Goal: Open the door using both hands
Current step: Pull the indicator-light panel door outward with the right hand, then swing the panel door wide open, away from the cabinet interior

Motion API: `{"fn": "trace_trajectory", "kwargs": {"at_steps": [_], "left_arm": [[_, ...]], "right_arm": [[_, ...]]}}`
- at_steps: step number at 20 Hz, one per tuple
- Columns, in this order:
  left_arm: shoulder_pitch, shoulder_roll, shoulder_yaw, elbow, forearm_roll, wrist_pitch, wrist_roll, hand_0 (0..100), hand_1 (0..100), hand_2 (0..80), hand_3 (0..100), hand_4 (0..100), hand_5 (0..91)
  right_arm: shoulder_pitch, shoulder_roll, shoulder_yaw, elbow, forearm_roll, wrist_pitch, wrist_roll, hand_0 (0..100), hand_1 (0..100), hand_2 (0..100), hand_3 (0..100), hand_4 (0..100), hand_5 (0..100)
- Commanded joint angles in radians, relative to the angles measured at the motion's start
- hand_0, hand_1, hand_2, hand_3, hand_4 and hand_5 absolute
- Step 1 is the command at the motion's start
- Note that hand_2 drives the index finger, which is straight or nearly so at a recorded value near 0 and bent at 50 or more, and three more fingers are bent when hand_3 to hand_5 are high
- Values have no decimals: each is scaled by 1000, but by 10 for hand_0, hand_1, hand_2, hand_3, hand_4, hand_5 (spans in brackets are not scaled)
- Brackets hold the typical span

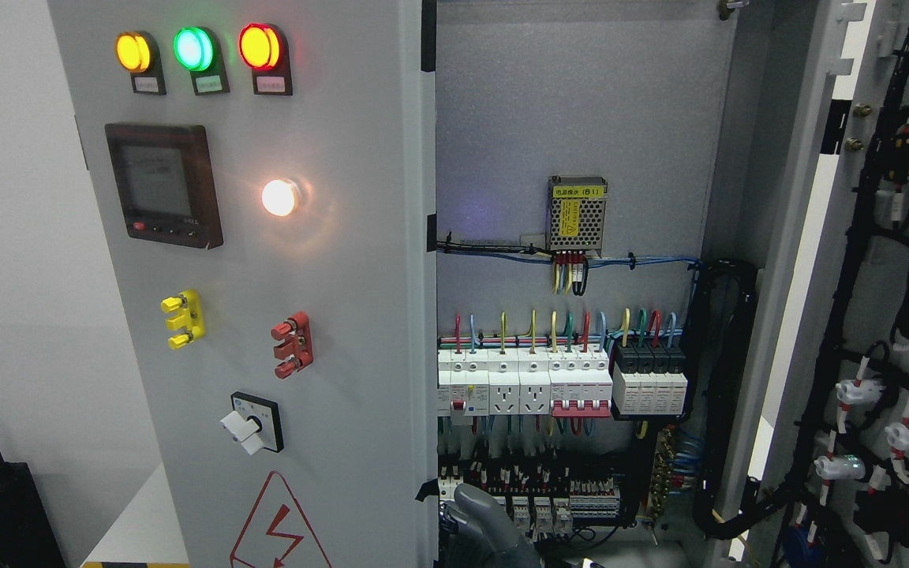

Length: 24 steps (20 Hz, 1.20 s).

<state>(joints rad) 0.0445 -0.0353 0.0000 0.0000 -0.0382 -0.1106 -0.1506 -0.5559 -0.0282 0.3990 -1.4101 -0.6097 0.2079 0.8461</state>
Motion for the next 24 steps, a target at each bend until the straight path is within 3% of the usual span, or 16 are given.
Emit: {"fn": "trace_trajectory", "kwargs": {"at_steps": [1, 16, 24], "left_arm": [[0, 0, -12, -23, 0, 0, 0, 0, 0, 0, 0, 31, 0], [0, 0, -12, -23, 0, 0, 0, 0, 0, 0, 0, 31, 0], [0, 0, -12, -23, 0, 0, 0, 0, 0, 0, 0, 31, 0]], "right_arm": [[18, -1, 34, -53, -2, -1, 7, 107, 0, 0, 0, 0, 0], [65, 42, 90, -138, -4, -1, 28, 107, 0, 0, 0, 0, 0], [82, 48, 135, -156, -2, 1, 28, 107, 0, 0, 0, 0, 0]]}}
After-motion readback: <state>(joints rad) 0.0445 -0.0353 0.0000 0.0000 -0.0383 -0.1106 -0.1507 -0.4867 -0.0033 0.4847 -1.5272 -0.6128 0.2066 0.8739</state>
